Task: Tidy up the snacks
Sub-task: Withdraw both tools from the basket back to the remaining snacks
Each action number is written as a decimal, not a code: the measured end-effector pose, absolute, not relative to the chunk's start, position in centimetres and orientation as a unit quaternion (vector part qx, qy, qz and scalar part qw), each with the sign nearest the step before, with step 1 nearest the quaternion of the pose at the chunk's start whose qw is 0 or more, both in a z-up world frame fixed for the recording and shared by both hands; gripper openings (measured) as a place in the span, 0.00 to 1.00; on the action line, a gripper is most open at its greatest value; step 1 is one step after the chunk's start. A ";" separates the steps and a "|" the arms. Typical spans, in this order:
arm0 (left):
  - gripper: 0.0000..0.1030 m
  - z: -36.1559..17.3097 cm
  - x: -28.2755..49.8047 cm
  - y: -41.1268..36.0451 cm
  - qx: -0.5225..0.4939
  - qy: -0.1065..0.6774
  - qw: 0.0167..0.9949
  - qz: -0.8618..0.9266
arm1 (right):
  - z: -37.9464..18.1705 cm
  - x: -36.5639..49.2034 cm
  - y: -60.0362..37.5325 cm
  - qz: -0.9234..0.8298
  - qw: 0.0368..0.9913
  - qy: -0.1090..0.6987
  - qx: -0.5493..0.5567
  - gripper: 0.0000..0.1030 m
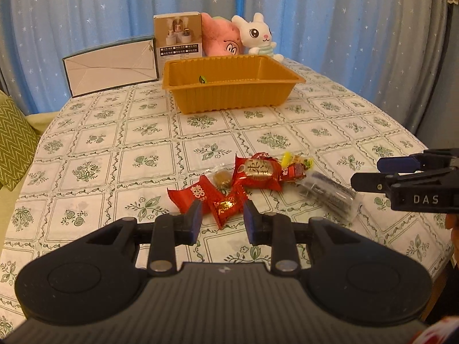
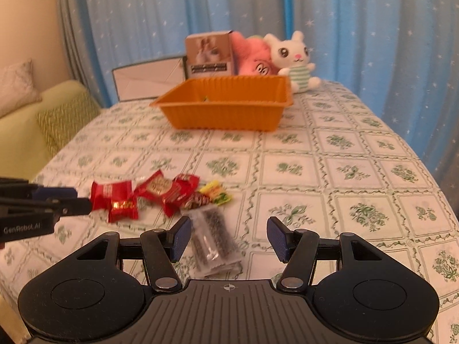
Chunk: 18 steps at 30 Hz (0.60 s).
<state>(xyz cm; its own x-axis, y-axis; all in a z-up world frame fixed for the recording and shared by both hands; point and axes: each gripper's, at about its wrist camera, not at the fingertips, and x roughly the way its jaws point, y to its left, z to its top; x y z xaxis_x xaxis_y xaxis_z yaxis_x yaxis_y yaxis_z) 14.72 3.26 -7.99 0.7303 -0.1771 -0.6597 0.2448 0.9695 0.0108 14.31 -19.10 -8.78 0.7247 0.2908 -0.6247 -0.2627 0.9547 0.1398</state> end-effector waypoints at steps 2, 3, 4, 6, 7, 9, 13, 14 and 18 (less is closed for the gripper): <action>0.29 -8.2 14.9 3.2 0.057 0.352 0.927 -0.116 | -9.1 14.5 -18.8 0.152 0.927 0.344 0.015 0.57; 0.31 -8.4 15.0 3.1 0.060 0.354 0.926 -0.118 | -9.3 14.7 -18.7 0.153 0.925 0.347 0.013 0.57; 0.32 -8.6 15.1 3.1 0.062 0.357 0.924 -0.123 | -9.5 14.9 -18.6 0.155 0.923 0.353 0.011 0.57; 0.37 -8.9 15.4 3.1 0.067 0.362 0.920 -0.134 | -10.0 15.3 -18.4 0.155 0.919 0.363 0.008 0.57; 0.42 -9.0 15.6 3.0 0.072 0.363 0.918 -0.141 | -10.1 15.5 -18.4 0.154 0.917 0.367 0.005 0.57; 0.43 -9.1 16.1 2.8 0.092 0.361 0.916 -0.150 | -10.5 15.9 -18.2 0.150 0.915 0.375 -0.002 0.57; 0.44 -9.5 17.3 2.3 0.124 0.360 0.910 -0.167 | -10.7 16.4 -18.3 0.151 0.913 0.379 0.001 0.57; 0.44 -9.6 17.7 2.1 0.128 0.362 0.907 -0.174 | -10.8 16.5 -18.3 0.152 0.913 0.379 0.000 0.57; 0.43 -10.3 18.7 1.2 0.170 0.365 0.894 -0.197 | -11.0 17.1 -18.2 0.156 0.911 0.382 -0.004 0.57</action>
